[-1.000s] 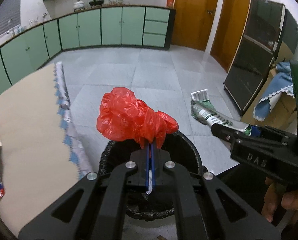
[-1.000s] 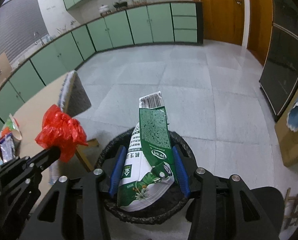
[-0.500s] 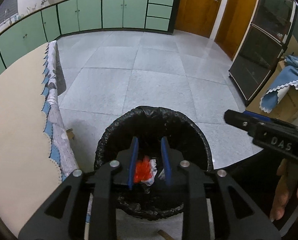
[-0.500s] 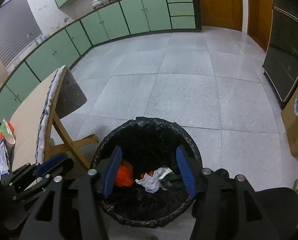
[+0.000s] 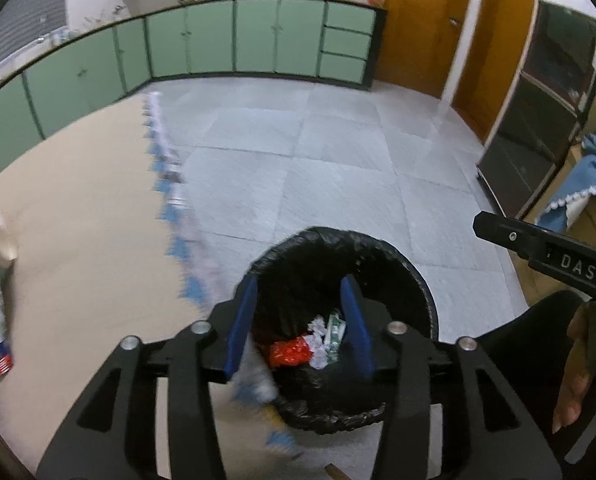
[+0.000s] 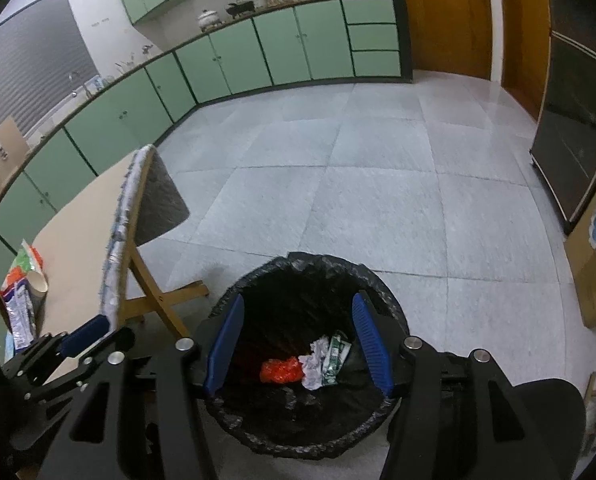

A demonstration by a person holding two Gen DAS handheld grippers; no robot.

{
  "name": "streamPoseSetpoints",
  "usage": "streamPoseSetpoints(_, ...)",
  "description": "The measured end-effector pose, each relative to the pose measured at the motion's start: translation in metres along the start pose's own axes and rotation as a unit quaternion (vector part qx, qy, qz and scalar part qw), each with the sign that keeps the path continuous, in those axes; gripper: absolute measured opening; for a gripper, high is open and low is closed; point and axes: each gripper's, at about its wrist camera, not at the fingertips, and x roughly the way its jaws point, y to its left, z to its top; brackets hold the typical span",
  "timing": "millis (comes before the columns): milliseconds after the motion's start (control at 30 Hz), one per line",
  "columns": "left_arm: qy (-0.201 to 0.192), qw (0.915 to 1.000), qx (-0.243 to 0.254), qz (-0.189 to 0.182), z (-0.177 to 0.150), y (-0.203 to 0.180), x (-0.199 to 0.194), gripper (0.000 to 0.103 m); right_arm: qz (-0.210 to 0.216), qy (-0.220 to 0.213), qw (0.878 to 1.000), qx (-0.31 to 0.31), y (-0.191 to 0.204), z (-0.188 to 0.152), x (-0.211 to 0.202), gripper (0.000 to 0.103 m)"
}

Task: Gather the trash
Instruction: 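Return to the table and grasp the milk carton with the left tool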

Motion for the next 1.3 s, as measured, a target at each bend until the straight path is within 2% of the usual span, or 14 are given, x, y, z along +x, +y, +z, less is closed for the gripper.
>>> streamPoseSetpoints(133,-0.030,0.9980,-0.032,0.045,-0.010,0.033,-0.039,0.058,0.025,-0.007,0.999,-0.028,0.033,-0.001,-0.008,0.056)
streamPoseSetpoints(200,-0.044,0.9944,-0.054,0.080,-0.019,0.054,-0.059,0.062,0.044,-0.007,0.998,-0.049,0.057,-0.003,-0.010,0.056)
streamPoseSetpoints(267,-0.055,0.9874,-0.085,0.122,-0.033,0.081,-0.079,0.063,0.063,-0.008,0.995,-0.072,0.085,-0.007,-0.013,0.056)
streamPoseSetpoints(333,-0.066,0.9769,-0.110,0.171,-0.047,0.106,-0.100,0.063,0.080,-0.007,0.992,-0.096,0.111,-0.011,-0.016,0.056)
streamPoseSetpoints(400,-0.084,0.9603,-0.135,0.229,-0.063,0.131,-0.122,0.067,0.101,-0.009,0.987,-0.123,0.140,-0.017,-0.019,0.056)
streamPoseSetpoints(500,-0.100,0.9387,-0.168,0.284,-0.077,0.158,-0.146,0.070,0.123,-0.008,0.980,-0.159,0.177,-0.025,-0.023,0.056)
streamPoseSetpoints(533,-0.105,0.9291,-0.184,0.303,-0.084,0.169,-0.153,0.071,0.130,-0.005,0.977,-0.170,0.191,-0.029,-0.023,0.056)
streamPoseSetpoints(600,-0.106,0.9190,-0.209,0.317,-0.091,0.186,-0.158,0.072,0.141,-0.001,0.972,-0.189,0.212,-0.035,-0.023,0.056)
streamPoseSetpoints(733,-0.098,0.9159,-0.216,0.324,-0.095,0.202,-0.152,0.072,0.156,0.002,0.963,-0.218,0.247,-0.046,-0.024,0.056)
streamPoseSetpoints(1033,-0.065,0.9210,-0.229,0.308,-0.113,0.240,-0.126,0.072,0.167,0.016,0.956,-0.240,0.291,-0.062,-0.009,0.056)
streamPoseSetpoints(1067,-0.064,0.9211,-0.231,0.306,-0.114,0.243,-0.126,0.071,0.168,0.018,0.955,-0.243,0.295,-0.064,-0.007,0.056)
streamPoseSetpoints(1133,-0.062,0.9233,-0.234,0.298,-0.115,0.251,-0.125,0.060,0.174,0.017,0.952,-0.251,0.307,-0.067,-0.003,0.056)
streamPoseSetpoints(1167,-0.061,0.9240,-0.234,0.296,-0.116,0.252,-0.125,0.046,0.176,0.016,0.951,-0.254,0.311,-0.068,-0.002,0.056)
streamPoseSetpoints(1300,-0.065,0.9220,-0.234,0.302,-0.119,0.257,-0.128,0.045,0.189,0.012,0.945,-0.267,0.330,-0.072,0.006,0.057)
